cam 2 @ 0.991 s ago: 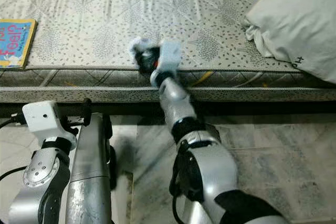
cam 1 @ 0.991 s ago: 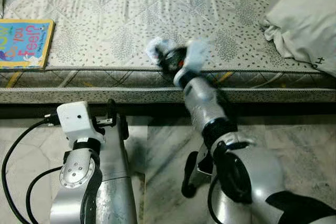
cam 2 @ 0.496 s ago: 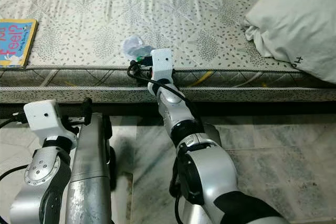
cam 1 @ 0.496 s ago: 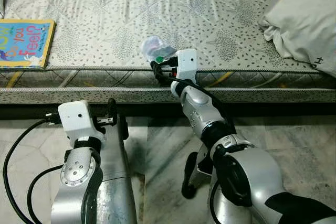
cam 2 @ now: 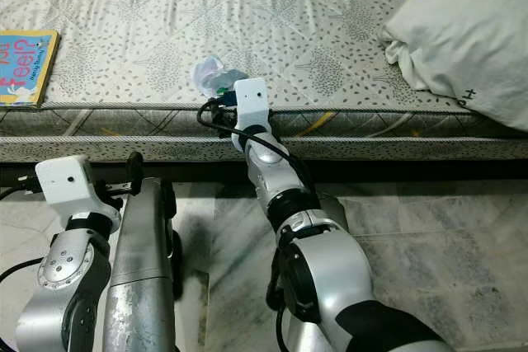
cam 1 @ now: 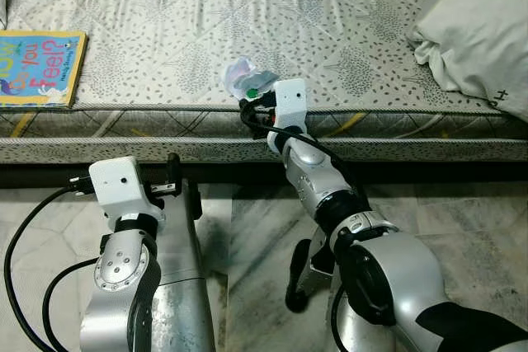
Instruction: Clean up the room
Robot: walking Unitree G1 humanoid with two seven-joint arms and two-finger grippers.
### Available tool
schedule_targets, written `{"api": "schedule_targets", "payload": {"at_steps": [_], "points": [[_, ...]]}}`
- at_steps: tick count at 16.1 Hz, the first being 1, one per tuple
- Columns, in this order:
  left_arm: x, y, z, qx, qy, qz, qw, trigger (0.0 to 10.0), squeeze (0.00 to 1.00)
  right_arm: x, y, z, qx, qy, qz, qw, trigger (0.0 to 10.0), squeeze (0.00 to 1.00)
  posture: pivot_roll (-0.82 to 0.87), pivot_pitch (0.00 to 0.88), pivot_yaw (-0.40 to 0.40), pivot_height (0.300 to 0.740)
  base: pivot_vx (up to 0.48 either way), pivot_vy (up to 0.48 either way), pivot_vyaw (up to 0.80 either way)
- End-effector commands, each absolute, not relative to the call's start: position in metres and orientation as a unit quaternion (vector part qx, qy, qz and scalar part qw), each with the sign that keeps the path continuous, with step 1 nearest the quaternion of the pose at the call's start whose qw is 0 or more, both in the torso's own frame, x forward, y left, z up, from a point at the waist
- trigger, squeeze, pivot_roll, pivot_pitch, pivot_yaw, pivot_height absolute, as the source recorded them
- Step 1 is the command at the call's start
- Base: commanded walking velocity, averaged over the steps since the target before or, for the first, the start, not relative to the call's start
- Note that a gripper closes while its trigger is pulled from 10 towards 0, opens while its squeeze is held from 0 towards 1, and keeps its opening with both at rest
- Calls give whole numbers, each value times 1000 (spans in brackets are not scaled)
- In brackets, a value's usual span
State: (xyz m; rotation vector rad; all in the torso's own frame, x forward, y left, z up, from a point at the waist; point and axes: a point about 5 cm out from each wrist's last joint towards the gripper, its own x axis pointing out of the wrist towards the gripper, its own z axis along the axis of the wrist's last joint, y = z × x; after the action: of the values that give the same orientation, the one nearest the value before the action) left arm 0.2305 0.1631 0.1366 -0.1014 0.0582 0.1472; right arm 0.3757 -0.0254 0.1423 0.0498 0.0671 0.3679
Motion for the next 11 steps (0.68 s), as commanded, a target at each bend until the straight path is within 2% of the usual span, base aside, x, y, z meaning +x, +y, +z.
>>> {"api": "schedule_targets", "payload": {"at_steps": [1,11], "points": [[227,165,130,-54,43,80,994,10000,0,355,14,125,48,75,223,971,0,0,291,324,-27,509,0,0,0],[231,165,130,-59,40,86,994,10000,0,353,20,126,50,84,222,970,0,0,289,316,-34,509,0,0,0]]}}
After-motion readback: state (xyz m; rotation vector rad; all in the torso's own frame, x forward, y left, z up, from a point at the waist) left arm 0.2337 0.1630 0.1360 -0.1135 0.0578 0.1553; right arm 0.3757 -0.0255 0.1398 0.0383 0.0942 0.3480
